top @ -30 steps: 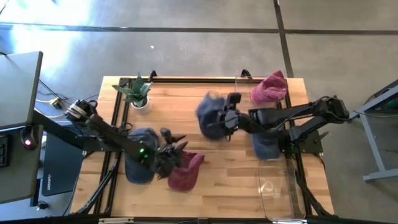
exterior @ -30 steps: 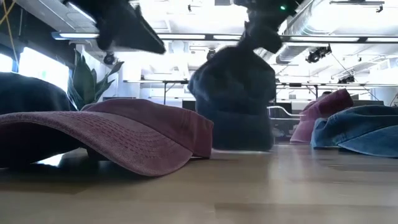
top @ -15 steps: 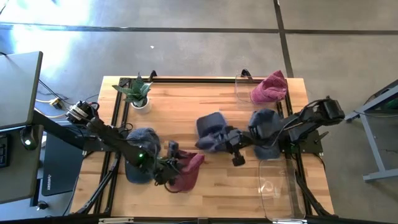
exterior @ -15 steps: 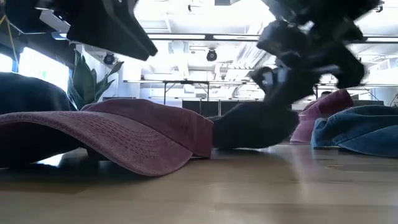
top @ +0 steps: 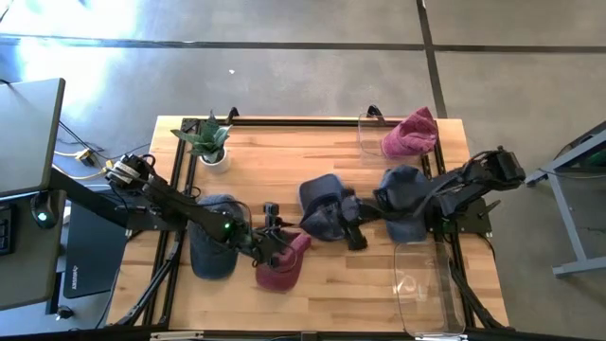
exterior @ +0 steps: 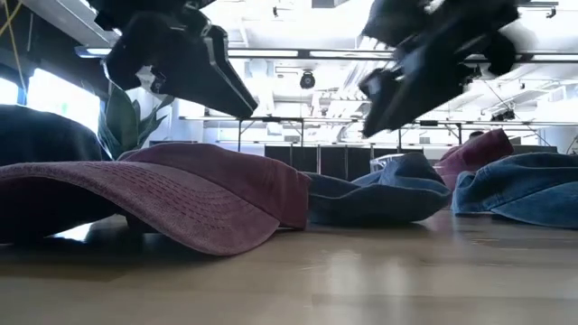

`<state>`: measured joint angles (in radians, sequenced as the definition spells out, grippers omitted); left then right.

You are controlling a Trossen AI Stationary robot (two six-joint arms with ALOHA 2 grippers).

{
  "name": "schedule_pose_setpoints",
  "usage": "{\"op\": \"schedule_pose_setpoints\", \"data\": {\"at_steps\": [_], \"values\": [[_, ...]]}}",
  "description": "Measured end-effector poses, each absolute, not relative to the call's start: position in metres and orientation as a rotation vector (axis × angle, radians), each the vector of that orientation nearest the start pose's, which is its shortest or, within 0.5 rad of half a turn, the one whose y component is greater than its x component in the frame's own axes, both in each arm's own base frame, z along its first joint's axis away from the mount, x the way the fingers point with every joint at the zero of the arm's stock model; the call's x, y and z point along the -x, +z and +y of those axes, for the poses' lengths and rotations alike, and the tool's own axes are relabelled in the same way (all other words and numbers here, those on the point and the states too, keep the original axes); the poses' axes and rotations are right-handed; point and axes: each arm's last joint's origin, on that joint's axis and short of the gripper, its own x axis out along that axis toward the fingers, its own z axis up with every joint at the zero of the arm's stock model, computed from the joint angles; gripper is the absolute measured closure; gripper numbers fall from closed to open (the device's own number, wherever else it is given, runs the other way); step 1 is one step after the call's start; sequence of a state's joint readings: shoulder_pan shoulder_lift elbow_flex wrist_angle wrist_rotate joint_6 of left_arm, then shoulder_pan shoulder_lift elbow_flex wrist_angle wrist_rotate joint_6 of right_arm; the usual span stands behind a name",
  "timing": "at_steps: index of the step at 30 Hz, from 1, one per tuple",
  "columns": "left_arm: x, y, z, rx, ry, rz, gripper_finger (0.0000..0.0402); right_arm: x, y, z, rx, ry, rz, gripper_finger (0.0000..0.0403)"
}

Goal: Pick & Place hat
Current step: Put the middle blue cap into the bottom transparent bin

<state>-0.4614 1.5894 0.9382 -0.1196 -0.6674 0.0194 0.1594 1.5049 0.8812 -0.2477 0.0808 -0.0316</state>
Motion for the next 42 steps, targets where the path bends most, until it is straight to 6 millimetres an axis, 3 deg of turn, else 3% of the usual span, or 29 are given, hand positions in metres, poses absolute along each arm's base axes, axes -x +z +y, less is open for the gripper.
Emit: {"op": "schedule_pose_setpoints", "data": {"at_steps": [5, 9, 11, 16, 24, 30, 35, 38, 42], "values": [[-0.29, 0.199, -0.124, -0.449, 0.248, 0.713, 0.0262, -0.312, 0.181, 0.008, 0.184, 0.004, 1.018, 0.0189], [-0.288, 0.197, -0.123, -0.42, 0.249, 0.733, 0.0262, -0.319, 0.152, -0.012, 0.251, 0.023, 1.196, 0.0201], [-0.288, 0.197, -0.124, -0.417, 0.246, 0.732, 0.0262, -0.32, 0.138, -0.012, 0.297, 0.062, 1.273, 0.0207], [-0.288, 0.197, -0.124, -0.407, 0.239, 0.731, 0.0262, -0.322, 0.126, -0.003, 0.435, -0.021, 1.319, 0.0243], [-0.289, 0.197, -0.124, -0.391, 0.245, 0.724, 0.0262, -0.318, 0.145, 0.018, 0.48, -0.067, 1.262, 0.0392], [-0.287, 0.198, -0.121, -0.407, 0.353, 0.703, 0.0262, -0.312, 0.165, 0.029, 0.464, -0.161, 1.184, 0.038], [-0.287, 0.197, -0.121, -0.4, 0.336, 0.715, 0.0262, -0.319, 0.173, 0.03, 0.393, -0.079, 1.093, 0.0399], [-0.287, 0.196, -0.122, -0.389, 0.3, 0.73, 0.0262, -0.327, 0.174, 0.017, 0.329, 0.04, 1.031, 0.037], [-0.288, 0.195, -0.121, -0.358, 0.232, 0.754, 0.0262, -0.339, 0.17, -0.003, 0.236, 0.114, 0.941, 0.03]]}}
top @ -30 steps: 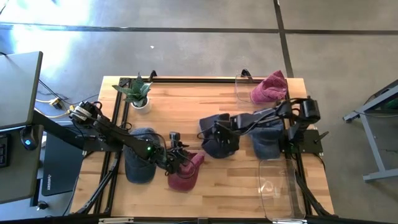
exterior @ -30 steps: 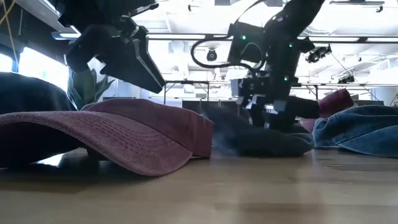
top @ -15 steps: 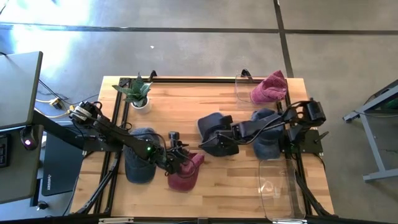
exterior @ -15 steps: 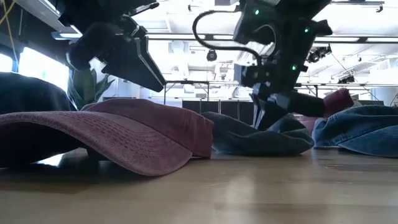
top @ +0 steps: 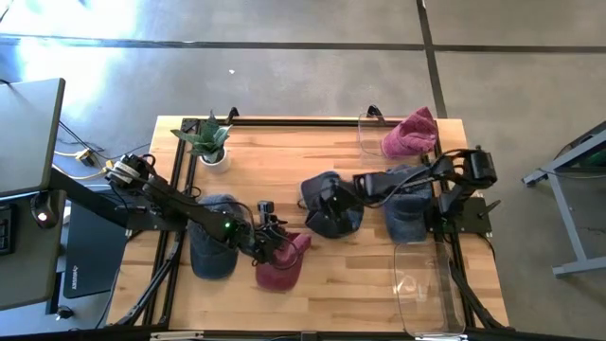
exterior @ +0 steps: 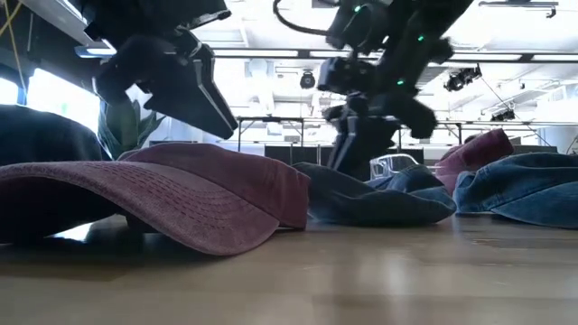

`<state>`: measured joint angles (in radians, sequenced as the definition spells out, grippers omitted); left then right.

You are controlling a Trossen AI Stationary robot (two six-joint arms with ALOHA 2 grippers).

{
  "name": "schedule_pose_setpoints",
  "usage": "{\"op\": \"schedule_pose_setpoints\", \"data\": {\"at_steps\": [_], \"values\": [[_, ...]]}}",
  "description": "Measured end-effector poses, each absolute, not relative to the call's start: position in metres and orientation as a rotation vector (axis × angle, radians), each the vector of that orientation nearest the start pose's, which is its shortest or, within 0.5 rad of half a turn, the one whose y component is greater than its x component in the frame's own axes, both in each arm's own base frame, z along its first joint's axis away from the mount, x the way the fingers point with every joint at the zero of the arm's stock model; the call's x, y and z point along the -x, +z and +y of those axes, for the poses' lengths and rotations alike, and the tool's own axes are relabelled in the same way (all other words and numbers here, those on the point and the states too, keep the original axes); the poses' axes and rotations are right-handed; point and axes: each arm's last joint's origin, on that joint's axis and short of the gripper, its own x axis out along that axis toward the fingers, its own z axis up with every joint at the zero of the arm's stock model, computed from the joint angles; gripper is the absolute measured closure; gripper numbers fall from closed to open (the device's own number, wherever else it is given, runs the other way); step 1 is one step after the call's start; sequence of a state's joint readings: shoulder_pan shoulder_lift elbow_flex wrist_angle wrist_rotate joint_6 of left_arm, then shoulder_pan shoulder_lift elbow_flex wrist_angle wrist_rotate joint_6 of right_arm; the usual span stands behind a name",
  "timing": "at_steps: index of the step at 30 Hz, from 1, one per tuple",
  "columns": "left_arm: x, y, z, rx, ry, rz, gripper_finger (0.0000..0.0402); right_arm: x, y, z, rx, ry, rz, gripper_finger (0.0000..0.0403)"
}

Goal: Pick & Place hat
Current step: Put the middle blue cap into the bottom transparent bin

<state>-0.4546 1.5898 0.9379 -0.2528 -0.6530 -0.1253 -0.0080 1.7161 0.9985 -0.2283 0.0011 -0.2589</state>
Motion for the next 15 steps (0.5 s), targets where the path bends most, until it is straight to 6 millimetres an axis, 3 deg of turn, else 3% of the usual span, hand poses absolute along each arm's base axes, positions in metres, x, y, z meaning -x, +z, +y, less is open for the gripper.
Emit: {"op": "schedule_pose_setpoints", "data": {"at_steps": [3, 8, 11, 15], "values": [[-0.29, 0.196, -0.122, -0.347, 0.191, 0.745, 0.0262, -0.347, 0.157, -0.007, 0.159, 0.208, 0.913, 0.0256], [-0.297, 0.194, -0.127, -0.36, 0.116, 0.715, 0.0262, -0.359, 0.13, 0.015, 0.189, 0.237, 0.91, 0.0221], [-0.3, 0.19, -0.129, -0.383, 0.09, 0.711, 0.0262, -0.359, 0.134, 0.024, 0.247, 0.176, 0.892, 0.0214], [-0.302, 0.185, -0.13, -0.385, 0.064, 0.724, 0.0262, -0.352, 0.157, 0.025, 0.237, 0.142, 0.877, 0.0202]]}}
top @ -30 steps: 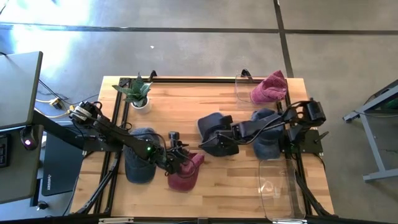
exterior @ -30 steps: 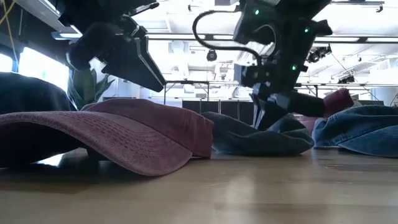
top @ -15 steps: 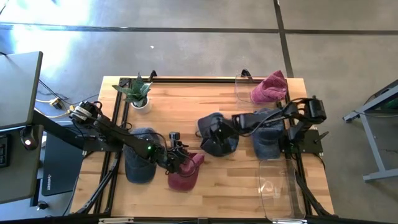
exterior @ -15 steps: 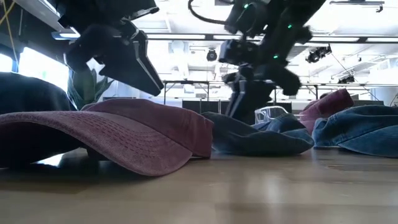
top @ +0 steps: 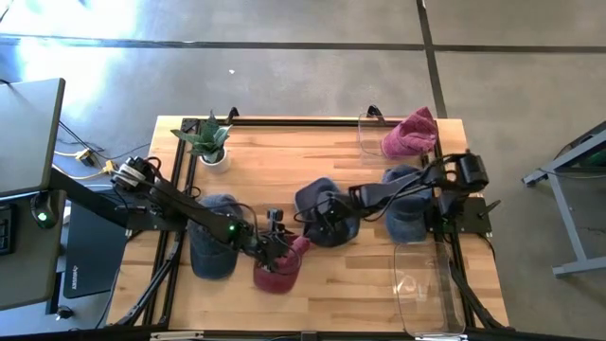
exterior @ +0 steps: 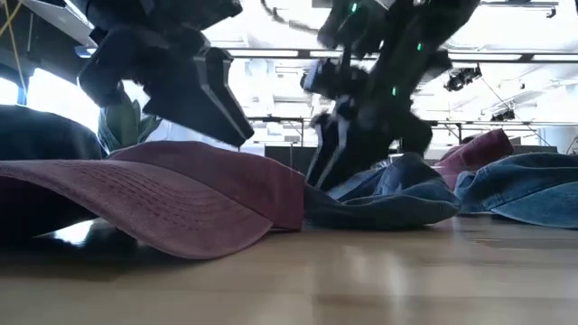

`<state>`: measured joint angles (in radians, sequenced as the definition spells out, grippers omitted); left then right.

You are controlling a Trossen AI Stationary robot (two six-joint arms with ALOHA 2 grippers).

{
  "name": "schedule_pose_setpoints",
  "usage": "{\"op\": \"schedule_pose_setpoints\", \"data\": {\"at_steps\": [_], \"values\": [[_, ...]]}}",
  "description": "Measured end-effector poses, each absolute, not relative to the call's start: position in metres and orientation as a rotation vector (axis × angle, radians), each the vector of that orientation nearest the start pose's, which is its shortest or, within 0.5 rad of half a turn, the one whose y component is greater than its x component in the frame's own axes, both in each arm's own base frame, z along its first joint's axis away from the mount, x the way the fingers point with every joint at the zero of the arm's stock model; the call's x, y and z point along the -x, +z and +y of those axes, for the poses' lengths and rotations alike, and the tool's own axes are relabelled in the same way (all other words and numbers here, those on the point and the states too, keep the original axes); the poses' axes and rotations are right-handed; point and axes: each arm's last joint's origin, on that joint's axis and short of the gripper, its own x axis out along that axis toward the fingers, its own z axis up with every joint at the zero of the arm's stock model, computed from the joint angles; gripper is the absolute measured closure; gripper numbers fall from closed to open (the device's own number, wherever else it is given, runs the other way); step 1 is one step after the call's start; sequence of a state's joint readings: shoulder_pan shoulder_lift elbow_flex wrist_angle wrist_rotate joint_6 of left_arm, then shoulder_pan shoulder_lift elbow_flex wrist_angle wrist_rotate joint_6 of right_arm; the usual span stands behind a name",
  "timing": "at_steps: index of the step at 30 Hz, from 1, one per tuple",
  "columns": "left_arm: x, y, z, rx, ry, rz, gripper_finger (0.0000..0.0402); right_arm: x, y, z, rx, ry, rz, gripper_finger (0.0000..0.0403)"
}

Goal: Pick & Place hat
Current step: Put the middle blue cap into the bottom transparent bin

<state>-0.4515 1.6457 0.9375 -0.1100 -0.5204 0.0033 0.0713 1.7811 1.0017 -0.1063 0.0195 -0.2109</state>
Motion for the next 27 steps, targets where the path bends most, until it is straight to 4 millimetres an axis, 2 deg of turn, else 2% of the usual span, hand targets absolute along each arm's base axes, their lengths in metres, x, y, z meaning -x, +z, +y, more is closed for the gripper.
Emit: {"op": "schedule_pose_setpoints", "data": {"at_steps": [2, 5, 8, 12, 15, 21, 27], "values": [[-0.303, 0.182, -0.131, -0.388, 0.061, 0.729, 0.0262, -0.345, 0.167, 0.018, 0.231, 0.124, 0.91, 0.0195], [-0.303, 0.18, -0.131, -0.396, 0.061, 0.74, 0.0262, -0.335, 0.169, 0.003, 0.27, 0.077, 0.994, 0.019], [-0.303, 0.18, -0.131, -0.393, 0.063, 0.734, 0.0262, -0.331, 0.161, -0.008, 0.348, 0.106, 1.07, 0.0195], [-0.303, 0.18, -0.131, -0.395, 0.069, 0.733, 0.0262, -0.334, 0.147, -0.011, 0.452, 0.165, 1.105, 0.0213], [-0.303, 0.18, -0.131, -0.395, 0.069, 0.733, 0.0262, -0.335, 0.136, -0.01, 0.51, 0.2, 1.141, 0.0236], [-0.303, 0.181, -0.13, -0.398, 0.074, 0.733, 0.0262, -0.336, 0.131, -0.007, 0.557, 0.235, 1.151, 0.0293], [-0.303, 0.181, -0.13, -0.399, 0.075, 0.733, 0.0262, -0.336, 0.131, -0.006, 0.547, 0.217, 1.156, 0.0388]]}}
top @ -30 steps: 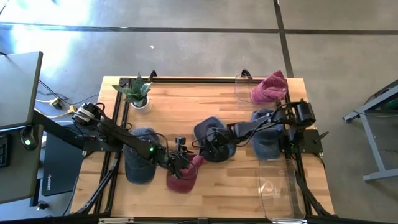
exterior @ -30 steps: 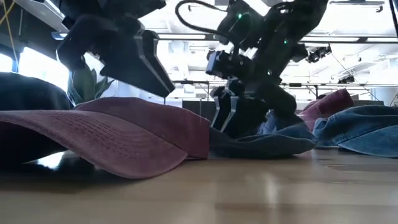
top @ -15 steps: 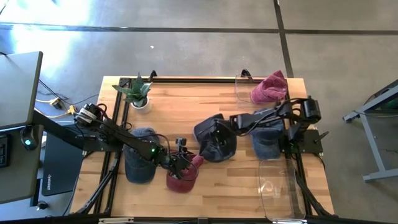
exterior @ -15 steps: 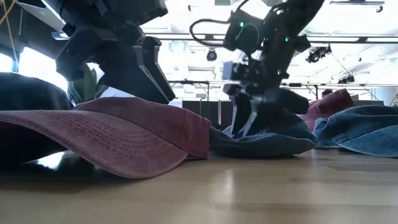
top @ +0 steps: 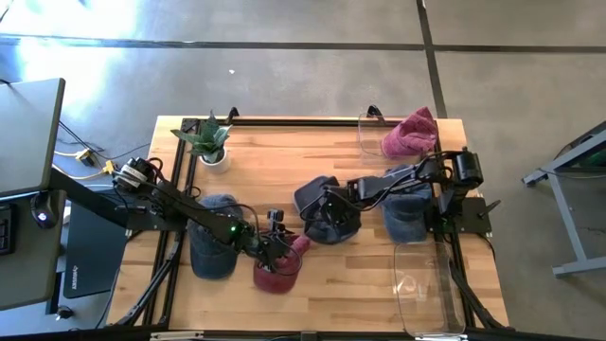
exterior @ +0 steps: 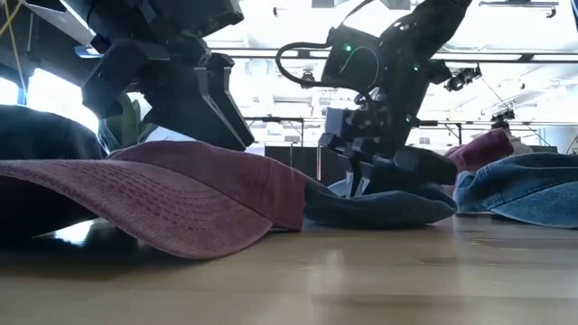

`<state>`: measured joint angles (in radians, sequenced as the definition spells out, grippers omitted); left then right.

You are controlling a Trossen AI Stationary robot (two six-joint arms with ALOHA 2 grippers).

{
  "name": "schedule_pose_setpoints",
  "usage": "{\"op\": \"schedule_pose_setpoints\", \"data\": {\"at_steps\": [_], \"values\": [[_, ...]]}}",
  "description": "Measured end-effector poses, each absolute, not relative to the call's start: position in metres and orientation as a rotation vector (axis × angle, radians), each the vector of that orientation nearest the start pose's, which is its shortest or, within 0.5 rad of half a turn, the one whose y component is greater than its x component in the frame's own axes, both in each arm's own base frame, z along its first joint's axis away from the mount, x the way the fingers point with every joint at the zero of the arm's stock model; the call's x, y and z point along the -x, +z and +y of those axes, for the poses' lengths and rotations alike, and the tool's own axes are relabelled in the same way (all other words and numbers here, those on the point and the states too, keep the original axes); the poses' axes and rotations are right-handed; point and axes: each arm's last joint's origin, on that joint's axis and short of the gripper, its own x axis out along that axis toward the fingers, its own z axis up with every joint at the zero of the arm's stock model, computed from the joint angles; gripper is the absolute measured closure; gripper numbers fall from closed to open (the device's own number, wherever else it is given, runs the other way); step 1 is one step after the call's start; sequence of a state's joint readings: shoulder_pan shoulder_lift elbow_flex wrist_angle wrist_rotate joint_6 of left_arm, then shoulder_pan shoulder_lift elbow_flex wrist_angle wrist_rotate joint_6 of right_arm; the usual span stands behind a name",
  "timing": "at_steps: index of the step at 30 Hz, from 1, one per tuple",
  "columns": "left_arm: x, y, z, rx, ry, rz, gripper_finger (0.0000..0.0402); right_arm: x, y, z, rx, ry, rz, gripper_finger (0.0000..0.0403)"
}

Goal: Pick & Place hat
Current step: Put the middle blue cap into the bottom transparent bin

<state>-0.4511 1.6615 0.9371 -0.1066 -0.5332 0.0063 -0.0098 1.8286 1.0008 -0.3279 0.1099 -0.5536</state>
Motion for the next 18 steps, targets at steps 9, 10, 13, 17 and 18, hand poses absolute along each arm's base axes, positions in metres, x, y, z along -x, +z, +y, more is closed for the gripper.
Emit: {"op": "schedule_pose_setpoints", "data": {"at_steps": [9, 10, 13, 17, 18], "values": [[-0.303, 0.181, -0.129, -0.413, 0.148, 0.719, 0.0262, -0.333, 0.145, 0.01, 0.623, -0.057, 1.152, 0.0397], [-0.303, 0.182, -0.128, -0.411, 0.173, 0.715, 0.0262, -0.332, 0.148, 0.012, 0.624, -0.097, 1.141, 0.0395], [-0.298, 0.186, -0.124, -0.383, 0.228, 0.728, 0.0262, -0.332, 0.156, 0.018, 0.628, -0.222, 1.094, 0.0395], [-0.291, 0.189, -0.114, -0.318, 0.325, 0.766, 0.0262, -0.333, 0.165, 0.021, 0.653, -0.445, 1.016, 0.0397], [-0.291, 0.188, -0.11, -0.302, 0.351, 0.776, 0.0262, -0.333, 0.166, 0.022, 0.653, -0.477, 1.003, 0.0396]]}}
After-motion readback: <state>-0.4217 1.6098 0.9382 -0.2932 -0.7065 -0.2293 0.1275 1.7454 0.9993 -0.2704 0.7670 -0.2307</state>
